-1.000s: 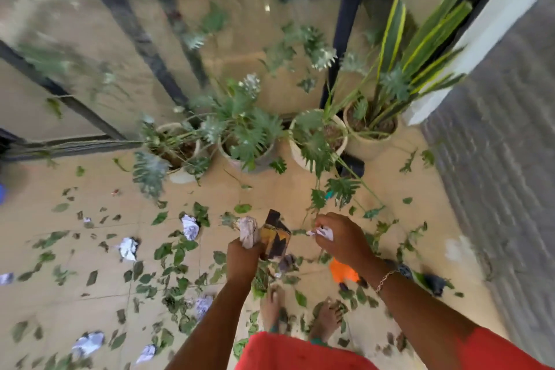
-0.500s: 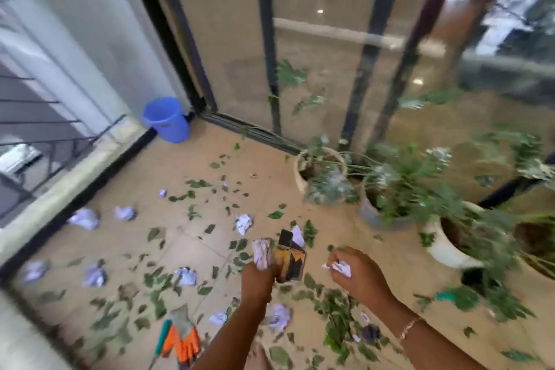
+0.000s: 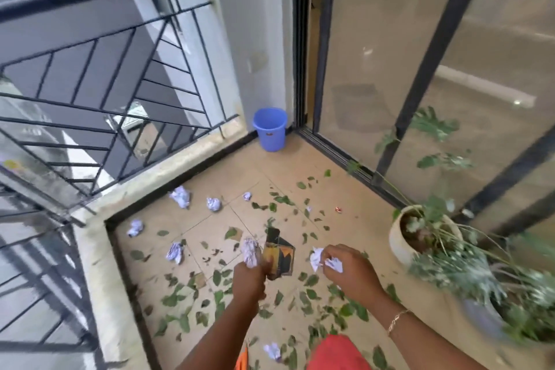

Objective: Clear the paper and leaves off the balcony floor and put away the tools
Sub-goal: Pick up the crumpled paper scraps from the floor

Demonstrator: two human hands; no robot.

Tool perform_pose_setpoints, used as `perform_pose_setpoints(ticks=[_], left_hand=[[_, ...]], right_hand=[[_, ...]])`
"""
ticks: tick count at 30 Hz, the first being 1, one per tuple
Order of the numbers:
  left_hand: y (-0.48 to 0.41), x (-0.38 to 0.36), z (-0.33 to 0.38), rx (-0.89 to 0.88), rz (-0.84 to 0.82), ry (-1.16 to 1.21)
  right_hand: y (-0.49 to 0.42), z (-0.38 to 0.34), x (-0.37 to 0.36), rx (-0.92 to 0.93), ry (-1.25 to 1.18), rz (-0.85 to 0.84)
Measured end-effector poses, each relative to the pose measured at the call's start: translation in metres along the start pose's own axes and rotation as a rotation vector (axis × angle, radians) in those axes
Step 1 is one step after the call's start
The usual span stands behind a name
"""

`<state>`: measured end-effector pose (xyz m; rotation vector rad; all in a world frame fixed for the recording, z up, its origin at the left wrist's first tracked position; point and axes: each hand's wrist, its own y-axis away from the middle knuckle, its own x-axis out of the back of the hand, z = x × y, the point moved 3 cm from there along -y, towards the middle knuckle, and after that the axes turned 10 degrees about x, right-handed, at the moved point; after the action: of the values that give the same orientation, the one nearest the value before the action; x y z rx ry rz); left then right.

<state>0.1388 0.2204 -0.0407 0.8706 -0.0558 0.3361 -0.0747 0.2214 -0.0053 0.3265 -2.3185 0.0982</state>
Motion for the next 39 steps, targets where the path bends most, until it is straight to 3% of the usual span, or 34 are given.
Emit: perform_pose_setpoints(ticks=[17, 27, 39], left_hand=[[-0.186, -0.018, 0.229, 0.018, 0.008, 0.083], [-0.285, -0.051, 0.359, 0.021, 0.005, 0.17], [-0.478, -0.087, 0.543, 0.066, -0.053, -0.007]], right_hand=[[-0.35, 0.011, 0.028, 0.105, 0.099, -0.171], [-0.502, 0.032, 0.055, 0.071, -0.009, -0.142], [-0.743, 0.079, 0.06, -0.206, -0.016, -0.092]])
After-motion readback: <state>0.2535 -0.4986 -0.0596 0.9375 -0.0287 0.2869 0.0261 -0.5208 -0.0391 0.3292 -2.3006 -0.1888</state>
